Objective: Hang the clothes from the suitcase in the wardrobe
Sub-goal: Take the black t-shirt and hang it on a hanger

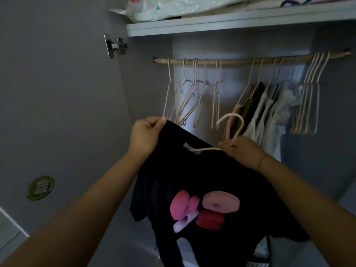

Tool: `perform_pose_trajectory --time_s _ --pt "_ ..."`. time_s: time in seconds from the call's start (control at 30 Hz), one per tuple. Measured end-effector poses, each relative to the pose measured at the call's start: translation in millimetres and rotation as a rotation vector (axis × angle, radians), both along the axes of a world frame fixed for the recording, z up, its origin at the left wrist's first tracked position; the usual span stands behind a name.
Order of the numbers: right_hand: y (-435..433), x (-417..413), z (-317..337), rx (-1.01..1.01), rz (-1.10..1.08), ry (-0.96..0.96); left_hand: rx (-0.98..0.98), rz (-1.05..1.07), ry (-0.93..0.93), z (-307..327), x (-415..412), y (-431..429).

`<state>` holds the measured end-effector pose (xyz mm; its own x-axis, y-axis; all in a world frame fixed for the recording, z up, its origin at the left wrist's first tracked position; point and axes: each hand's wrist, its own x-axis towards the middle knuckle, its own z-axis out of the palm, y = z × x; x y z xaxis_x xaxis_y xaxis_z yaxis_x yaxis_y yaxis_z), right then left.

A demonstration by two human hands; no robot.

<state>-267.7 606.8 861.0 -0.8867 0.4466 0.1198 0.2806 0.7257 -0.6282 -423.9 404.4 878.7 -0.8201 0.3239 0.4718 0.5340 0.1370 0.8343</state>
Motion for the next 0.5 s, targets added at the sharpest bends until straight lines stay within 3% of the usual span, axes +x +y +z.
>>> perform_pose_trajectory --time_s 0.1,0.23,0.33,0.43,0.5 --pt "-12.3 -13.2 28.7 0.055 0.100 -0.016 -0.213 -0.114 0.060 -0.5 9.2 13.5" --pt "-22.3 -32.6 47.6 0.096 0.218 -0.069 -0.243 -0.240 0.056 -13.4 17.7 24.2" --pt "-17.1 -35.3 50.7 -0.059 0.238 -0.089 -0.266 -0.296 0.060 -24.0 16.6 18.2" --pt "-11.6 -32.0 49.1 -0.253 0.222 -0.115 -0.394 -0.274 0.239 -31.8 12.4 11.2" --pt "-10.3 -26.6 49.9 -0.312 0.291 -0.090 -0.321 -0.268 0.230 -34.9 8.3 11.3"
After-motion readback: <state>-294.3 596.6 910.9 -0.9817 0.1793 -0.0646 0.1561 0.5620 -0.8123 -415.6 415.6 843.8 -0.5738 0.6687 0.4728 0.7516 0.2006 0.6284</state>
